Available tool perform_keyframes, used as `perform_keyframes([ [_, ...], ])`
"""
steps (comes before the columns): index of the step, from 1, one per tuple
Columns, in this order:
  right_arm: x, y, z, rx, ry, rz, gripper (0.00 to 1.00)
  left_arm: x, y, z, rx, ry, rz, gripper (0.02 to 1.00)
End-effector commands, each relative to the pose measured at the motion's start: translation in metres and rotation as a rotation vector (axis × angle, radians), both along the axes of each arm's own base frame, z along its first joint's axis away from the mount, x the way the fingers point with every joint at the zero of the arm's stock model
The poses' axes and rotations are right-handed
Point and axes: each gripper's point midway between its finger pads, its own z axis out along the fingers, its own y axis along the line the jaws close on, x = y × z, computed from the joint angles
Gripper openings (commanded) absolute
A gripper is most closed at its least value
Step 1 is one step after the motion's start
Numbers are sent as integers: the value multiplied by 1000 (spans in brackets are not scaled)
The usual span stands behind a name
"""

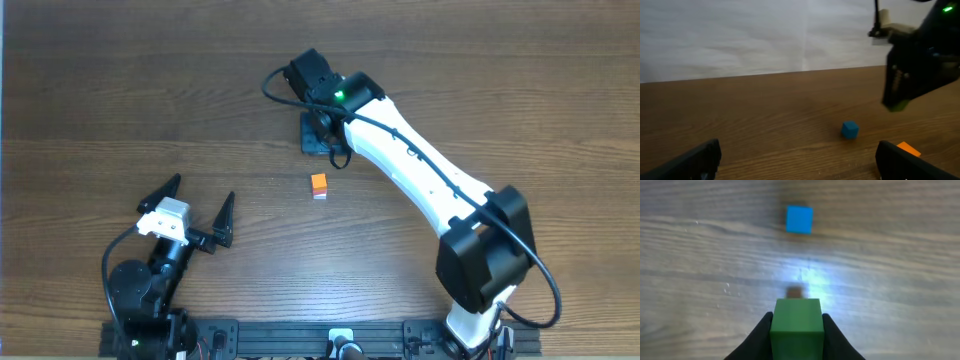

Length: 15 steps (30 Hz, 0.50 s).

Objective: Stack Cubes

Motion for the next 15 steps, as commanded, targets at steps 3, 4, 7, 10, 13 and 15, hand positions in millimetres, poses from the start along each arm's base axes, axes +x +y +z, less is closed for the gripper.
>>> perform_keyframes([
  [3,-33,12,25,-7,5,25,34,-1,-3,-1,11,-4,-16,998],
  [4,-37,14,25,-11,11,31,38,-1,-3,-1,11,-4,-16,998],
  [7,-44,21,23,-13,14,49,29,-1,-3,-1,11,-4,-16,998],
  [10,-49,19,16,-22,35,44,20,-1,-3,-1,11,-4,-16,996],
  [13,-54,13,6,-39,60,32,9,-1,-3,-1,11,-4,-16,998],
  [15,-56,11,1,-47,72,24,12,-1,-3,-1,11,-4,-16,993],
])
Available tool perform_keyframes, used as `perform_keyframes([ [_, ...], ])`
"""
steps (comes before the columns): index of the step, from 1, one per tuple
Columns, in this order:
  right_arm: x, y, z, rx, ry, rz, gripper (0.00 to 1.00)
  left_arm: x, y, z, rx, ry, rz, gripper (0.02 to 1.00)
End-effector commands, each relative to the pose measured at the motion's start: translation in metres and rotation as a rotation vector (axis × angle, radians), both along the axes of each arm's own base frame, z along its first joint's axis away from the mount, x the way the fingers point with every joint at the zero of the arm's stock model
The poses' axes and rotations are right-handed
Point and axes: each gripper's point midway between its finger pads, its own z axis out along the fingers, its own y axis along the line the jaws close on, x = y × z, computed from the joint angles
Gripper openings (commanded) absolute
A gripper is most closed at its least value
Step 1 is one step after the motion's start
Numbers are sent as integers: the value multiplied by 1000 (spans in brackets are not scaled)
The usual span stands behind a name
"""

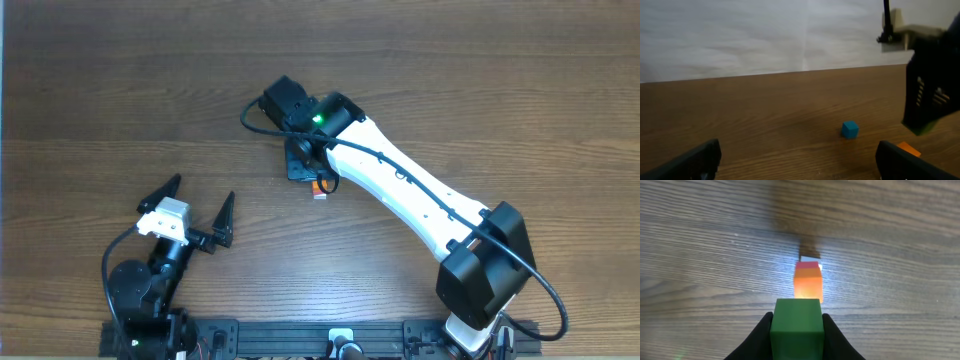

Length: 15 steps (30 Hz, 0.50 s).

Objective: Stack Cubes

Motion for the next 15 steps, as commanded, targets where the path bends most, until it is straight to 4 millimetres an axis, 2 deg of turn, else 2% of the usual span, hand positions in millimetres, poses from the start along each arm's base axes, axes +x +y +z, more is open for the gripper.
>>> perform_keyframes([
  [1,-7,-9,-6,-11,12,-35,12,-1,-3,-1,11,-4,-16,998],
  [7,-9,-7,-15,-2,24,-33,12,-1,-3,-1,11,-4,-16,998],
  [15,-7,-6,-17,4,18,-34,12,-1,-3,-1,11,-4,-16,998],
])
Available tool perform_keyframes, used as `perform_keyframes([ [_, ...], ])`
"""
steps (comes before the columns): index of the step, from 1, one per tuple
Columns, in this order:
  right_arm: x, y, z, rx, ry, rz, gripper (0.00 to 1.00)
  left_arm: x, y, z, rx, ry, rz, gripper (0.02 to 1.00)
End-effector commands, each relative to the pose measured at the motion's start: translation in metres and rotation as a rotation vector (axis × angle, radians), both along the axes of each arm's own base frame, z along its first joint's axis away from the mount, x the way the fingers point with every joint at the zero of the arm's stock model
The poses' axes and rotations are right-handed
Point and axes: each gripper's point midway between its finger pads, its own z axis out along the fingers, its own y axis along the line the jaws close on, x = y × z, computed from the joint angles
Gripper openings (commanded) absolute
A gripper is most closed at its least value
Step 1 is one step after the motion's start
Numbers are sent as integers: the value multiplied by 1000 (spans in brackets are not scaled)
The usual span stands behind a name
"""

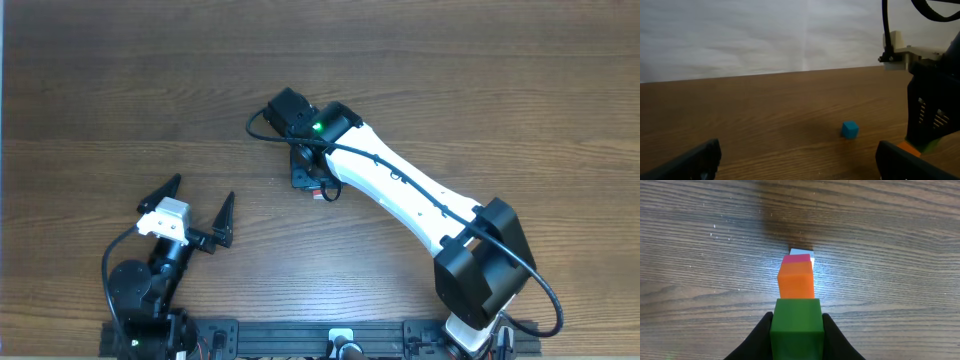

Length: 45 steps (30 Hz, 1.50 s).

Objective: Stack Cubes

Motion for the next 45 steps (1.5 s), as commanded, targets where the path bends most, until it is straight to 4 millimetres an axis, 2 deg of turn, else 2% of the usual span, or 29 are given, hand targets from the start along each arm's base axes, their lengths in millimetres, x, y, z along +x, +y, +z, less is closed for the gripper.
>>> perform_keyframes([
  [1,2,1,5,28,-20,-10,12,-1,-3,-1,11,-4,-16,996],
  [18,7,-1,-15,2,8,-24,9,-1,-3,-1,11,-4,-16,998],
  [45,8,-2,-23,2,7,-27,23,-1,-3,-1,11,-4,-16,998],
])
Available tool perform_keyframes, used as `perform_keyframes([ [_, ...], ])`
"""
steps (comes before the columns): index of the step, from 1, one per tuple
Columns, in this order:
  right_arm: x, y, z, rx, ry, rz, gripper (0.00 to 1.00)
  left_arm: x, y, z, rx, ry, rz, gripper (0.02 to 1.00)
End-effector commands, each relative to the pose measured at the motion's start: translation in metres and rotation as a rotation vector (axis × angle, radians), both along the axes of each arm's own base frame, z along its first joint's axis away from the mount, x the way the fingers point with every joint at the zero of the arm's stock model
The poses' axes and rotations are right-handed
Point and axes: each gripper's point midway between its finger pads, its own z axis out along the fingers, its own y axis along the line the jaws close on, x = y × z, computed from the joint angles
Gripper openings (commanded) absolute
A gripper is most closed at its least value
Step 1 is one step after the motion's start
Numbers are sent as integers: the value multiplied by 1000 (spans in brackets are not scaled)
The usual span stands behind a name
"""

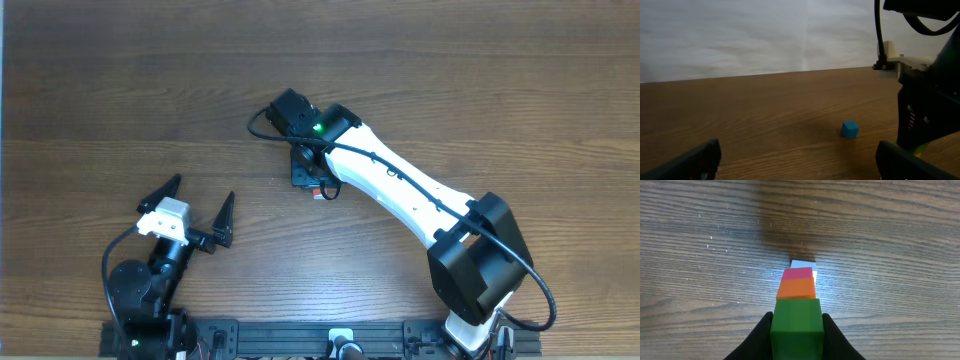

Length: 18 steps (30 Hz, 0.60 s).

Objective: Stack Cubes

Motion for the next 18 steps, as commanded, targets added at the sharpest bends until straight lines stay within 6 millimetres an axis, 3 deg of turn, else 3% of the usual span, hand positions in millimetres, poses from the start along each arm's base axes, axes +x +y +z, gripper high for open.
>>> perform_keyframes([
  [1,0,-2,-9,-9,14,-9,23,-1,-3,-1,11,-3,-16,998],
  [13,-1,-3,-13,-10,16,-8,58,-1,-3,-1,11,-4,-16,998],
  [16,-1,-3,-13,-10,16,-9,139,-1,-3,-1,11,-4,-16,998],
  [18,-1,-3,-13,-10,16,-8,272,-1,-3,-1,11,-4,-16,998],
])
